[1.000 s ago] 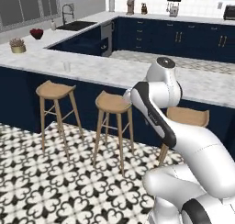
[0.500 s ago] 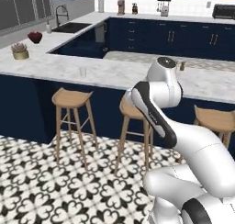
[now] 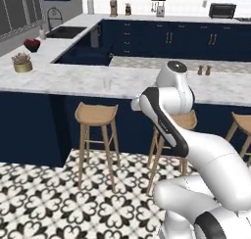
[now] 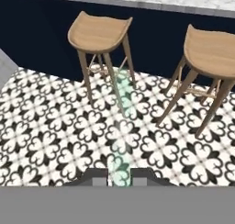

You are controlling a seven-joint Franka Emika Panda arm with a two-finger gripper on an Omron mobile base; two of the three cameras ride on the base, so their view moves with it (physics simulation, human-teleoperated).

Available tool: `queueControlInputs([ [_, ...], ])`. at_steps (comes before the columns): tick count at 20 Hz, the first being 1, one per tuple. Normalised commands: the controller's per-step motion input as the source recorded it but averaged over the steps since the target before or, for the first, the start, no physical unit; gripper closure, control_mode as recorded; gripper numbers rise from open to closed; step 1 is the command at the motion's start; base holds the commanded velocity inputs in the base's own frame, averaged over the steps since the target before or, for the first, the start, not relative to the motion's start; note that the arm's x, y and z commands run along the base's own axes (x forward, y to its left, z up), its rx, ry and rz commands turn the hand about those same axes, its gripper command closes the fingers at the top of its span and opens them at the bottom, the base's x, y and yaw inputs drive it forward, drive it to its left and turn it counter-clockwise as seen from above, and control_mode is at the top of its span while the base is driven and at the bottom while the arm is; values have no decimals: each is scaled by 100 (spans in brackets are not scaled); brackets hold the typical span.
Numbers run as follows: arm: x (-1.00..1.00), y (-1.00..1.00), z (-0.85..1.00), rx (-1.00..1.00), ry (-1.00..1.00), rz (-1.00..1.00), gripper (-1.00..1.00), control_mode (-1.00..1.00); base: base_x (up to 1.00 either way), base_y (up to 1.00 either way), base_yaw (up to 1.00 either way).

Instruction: Take a straw from the drawer in front and place it inside the glass cup on the dining counter.

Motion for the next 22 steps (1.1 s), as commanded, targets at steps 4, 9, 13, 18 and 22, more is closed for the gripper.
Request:
queueControlInputs([
  [4, 0, 0, 0, 0, 0, 0, 100, 100, 39, 100, -34],
  [9, 0, 0, 0, 0, 0, 0, 100, 100, 57, 100, -39],
  [13, 0, 0, 0, 0, 0, 0, 100, 100, 80, 99, -37],
  [18, 0, 0, 0, 0, 0, 0, 100, 100, 97, 85, -35],
  [22, 0, 0, 0, 0, 0, 0, 100, 100, 100, 41, -32],
])
